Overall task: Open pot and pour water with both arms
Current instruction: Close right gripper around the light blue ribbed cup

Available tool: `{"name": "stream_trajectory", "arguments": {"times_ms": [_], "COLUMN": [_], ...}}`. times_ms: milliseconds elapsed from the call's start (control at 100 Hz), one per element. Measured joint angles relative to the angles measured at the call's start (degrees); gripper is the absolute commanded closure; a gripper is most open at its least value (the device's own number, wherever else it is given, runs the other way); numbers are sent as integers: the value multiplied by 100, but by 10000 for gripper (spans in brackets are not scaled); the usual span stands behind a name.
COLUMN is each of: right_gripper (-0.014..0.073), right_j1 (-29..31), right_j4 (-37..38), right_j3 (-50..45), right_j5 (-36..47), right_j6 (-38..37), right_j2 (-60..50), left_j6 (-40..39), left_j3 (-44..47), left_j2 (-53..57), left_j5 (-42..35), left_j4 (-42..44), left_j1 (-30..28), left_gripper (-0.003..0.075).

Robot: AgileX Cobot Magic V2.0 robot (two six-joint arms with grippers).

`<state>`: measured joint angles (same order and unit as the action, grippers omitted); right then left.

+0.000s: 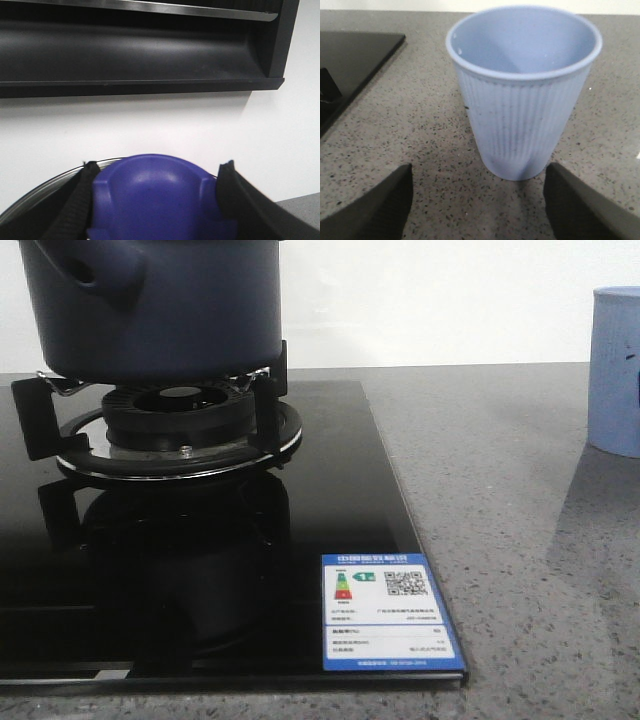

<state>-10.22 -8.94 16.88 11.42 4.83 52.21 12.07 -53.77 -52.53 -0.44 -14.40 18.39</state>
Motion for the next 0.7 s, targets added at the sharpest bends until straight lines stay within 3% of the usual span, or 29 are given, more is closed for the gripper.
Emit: {"name": "stream_trajectory", "arguments": {"times_ms": [290,490,700], "right_gripper": [100,100,100], "right_j1": [27,395,388], "right_j4": [-336,-534,-308], "right_j3": [0,0,0], "right_j5": [773,921,903], "right_j6": [0,0,0], "right_j2": [716,763,763], "left_j6": [0,0,0], "left_j3": [0,0,0], "left_j2": [0,0,0], "left_j5": [0,0,0], "left_j4": [4,4,4], "left_j1": [0,0,0], "left_gripper": [381,381,381]}}
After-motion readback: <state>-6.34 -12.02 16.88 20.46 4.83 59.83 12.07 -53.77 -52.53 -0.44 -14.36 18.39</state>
